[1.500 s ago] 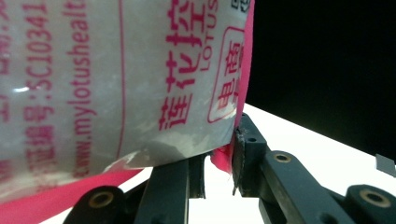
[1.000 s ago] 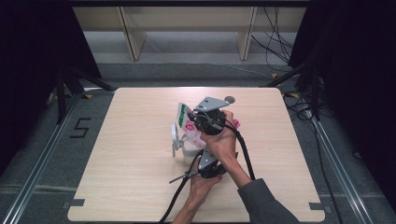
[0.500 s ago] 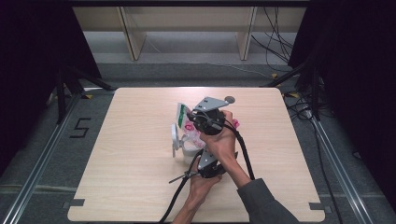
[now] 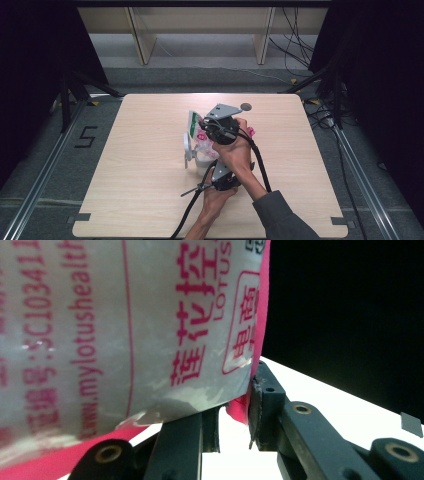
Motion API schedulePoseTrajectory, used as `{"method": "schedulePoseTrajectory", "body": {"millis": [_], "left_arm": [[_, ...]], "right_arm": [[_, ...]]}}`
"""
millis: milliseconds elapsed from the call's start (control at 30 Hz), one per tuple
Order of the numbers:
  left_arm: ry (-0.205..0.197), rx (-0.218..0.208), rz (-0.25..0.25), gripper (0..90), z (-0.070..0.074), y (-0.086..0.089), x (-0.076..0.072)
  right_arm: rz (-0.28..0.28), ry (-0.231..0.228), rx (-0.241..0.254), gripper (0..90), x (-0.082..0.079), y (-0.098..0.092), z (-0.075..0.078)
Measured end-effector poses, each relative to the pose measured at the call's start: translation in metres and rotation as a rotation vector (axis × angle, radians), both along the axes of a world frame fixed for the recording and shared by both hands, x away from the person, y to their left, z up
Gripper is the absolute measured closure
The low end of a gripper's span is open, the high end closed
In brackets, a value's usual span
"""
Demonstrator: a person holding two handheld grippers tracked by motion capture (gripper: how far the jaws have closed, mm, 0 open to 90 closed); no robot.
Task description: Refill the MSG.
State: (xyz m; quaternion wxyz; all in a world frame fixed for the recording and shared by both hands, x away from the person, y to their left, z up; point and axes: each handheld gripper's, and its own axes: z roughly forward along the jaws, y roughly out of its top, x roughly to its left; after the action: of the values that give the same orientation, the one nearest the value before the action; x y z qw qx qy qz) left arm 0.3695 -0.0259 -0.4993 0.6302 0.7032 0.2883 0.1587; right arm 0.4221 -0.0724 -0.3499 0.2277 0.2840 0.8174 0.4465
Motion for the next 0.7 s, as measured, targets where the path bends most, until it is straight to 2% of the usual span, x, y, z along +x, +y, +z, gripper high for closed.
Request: {"method": "schedulePoseTrajectory", "body": {"millis": [133, 167, 200, 267, 300, 367, 400, 433, 467, 533, 567, 600, 633, 667, 700], "left_arm": [[-0.001, -0.002, -0.003, 76.7, -0.0002, -0.0013, 0.0001], [0.004, -0.021, -0.008, 76.7, -0.0006, -0.0020, 0.0002], [0.003, -0.019, -0.005, 76.7, -0.0005, -0.0019, 0.0004], [-0.002, -0.001, 0.002, 76.8, -0.0001, -0.0006, 0.0004], [-0.001, 0.002, -0.002, 76.8, -0.0002, -0.0006, 0.0005], [0.003, -0.020, -0.005, 76.7, -0.0006, -0.0022, 0.0003], [0.000, -0.006, -0.002, 76.7, -0.0002, -0.0012, 0.0003], [-0.006, 0.001, 0.002, 76.8, 0.0001, -0.0006, 0.0004], [-0.004, 0.002, -0.002, 76.8, 0.0003, -0.0001, 0.0004], [-0.001, -0.002, -0.001, 76.8, -0.0004, -0.0014, 0.0003], [0.002, -0.021, -0.008, 76.7, -0.0004, -0.0022, 0.0001], [0.004, -0.013, -0.005, 76.8, 0.0001, -0.0014, -0.0003], [-0.005, 0.000, 0.001, 76.8, -0.0001, -0.0009, 0.0003], [-0.002, 0.002, -0.001, 76.8, 0.0000, -0.0006, 0.0006], [-0.002, 0.001, 0.000, 76.8, -0.0001, -0.0011, 0.0003]], "right_arm": [[0.009, -0.022, -0.008, 90.0, 0.0009, -0.0001, 0.0001], [-0.001, -0.019, -0.009, 90.0, 0.0006, 0.0007, -0.0011], [0.014, -0.020, -0.024, 90.0, 0.0014, 0.0002, -0.0008], [-0.003, -0.019, 0.002, 90.0, 0.0005, 0.0003, -0.0008], [0.010, -0.018, -0.006, 90.0, 0.0009, -0.0004, 0.0000], [0.004, -0.012, -0.017, 90.0, 0.0007, 0.0003, -0.0009], [0.002, -0.023, -0.016, 90.0, 0.0005, 0.0015, -0.0017], [0.004, -0.010, -0.011, 90.0, 0.0003, 0.0004, -0.0004], [-0.002, -0.025, 0.004, 90.0, 0.0005, 0.0004, -0.0004], [-0.004, -0.018, 0.004, 90.0, 0.0003, 0.0003, -0.0008], [0.011, -0.017, -0.020, 90.0, 0.0008, 0.0003, -0.0006], [0.012, -0.020, -0.023, 90.0, 0.0007, 0.0004, -0.0005], [0.002, -0.015, -0.006, 90.0, 0.0000, 0.0007, -0.0007], [0.000, -0.030, -0.002, 90.0, 0.0005, 0.0000, -0.0004], [0.001, -0.010, 0.001, 90.0, 0.0002, -0.0009, 0.0002]]}}
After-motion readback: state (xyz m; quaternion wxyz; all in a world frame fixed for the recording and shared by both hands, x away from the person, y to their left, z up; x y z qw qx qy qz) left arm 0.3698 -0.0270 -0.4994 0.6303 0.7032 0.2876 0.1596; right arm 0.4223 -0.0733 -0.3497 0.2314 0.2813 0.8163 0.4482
